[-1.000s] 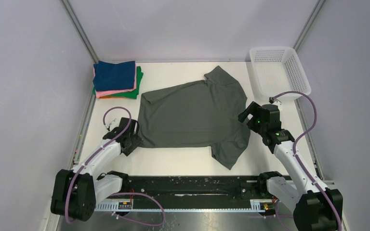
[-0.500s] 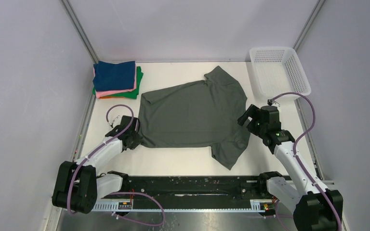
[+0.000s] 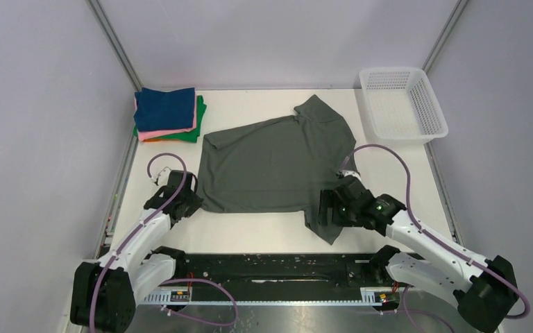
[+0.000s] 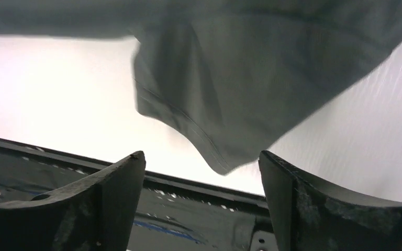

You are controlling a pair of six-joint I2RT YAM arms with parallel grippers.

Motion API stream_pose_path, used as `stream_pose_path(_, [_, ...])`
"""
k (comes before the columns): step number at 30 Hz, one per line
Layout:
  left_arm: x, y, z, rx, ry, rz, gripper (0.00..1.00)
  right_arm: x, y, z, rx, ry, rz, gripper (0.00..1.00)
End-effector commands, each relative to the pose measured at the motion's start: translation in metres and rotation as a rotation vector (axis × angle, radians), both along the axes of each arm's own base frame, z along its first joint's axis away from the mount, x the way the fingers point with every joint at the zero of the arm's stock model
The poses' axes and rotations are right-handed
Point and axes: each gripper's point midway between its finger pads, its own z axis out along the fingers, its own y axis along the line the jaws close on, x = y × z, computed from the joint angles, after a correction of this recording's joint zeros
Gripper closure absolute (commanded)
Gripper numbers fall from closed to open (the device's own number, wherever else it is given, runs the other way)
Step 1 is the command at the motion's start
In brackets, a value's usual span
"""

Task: Fold and stack the t-shirts
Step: Flatten out the tshirt

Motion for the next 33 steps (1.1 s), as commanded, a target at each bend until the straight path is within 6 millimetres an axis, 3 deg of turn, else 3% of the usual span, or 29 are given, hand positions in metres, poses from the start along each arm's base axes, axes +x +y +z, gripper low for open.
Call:
stream_pose_path(1, [-0.008,0.004,-0.001,0.005,-0.005,0.010,1.00,-0.038,-0.017,-0.032,-0.115,0.142,-0.009,0.16])
stream_pose_path(4, [-0.008,0.003,0.000,-0.002,-0.008,0.007,1.00,-0.043,-0.003,-0.038,-0.113,0.137,0.049,0.23])
stream_pose_path(12, [-0.011,0.004,-0.001,0.006,0.000,0.009,1.00,-0.026,0.015,-0.057,-0.149,0.124,0.058,0.35])
stream_pose_path(17, [-0.011,0.005,0.000,0.007,-0.005,0.012,1.00,-0.030,0.010,-0.076,-0.207,0.180,0.016,0.39])
stream_pose_path(19, [-0.011,0.005,0.002,0.007,-0.012,0.012,1.00,-0.031,0.001,-0.081,-0.248,0.191,-0.021,0.48])
stream_pose_path(22, [-0.011,0.005,0.005,0.006,-0.018,0.013,1.00,-0.028,-0.011,-0.082,-0.297,0.168,-0.066,0.70])
stream_pose_path(25, [-0.008,0.006,0.012,0.014,-0.042,0.004,1.00,-0.021,-0.019,-0.073,-0.315,0.112,-0.076,0.92])
stream_pose_path(27, [-0.004,0.008,0.022,0.033,-0.067,-0.004,1.00,-0.012,-0.020,-0.059,-0.312,0.043,-0.061,1.00])
stream_pose_path(30, [0.007,0.002,0.047,0.018,-0.133,-0.047,1.00,0.011,-0.021,-0.027,-0.288,-0.101,-0.077,1.00])
stream_pose_path(33, [0.019,-0.005,0.080,-0.005,-0.219,-0.082,1.00,0.035,-0.024,0.021,-0.239,-0.266,-0.120,1.00])
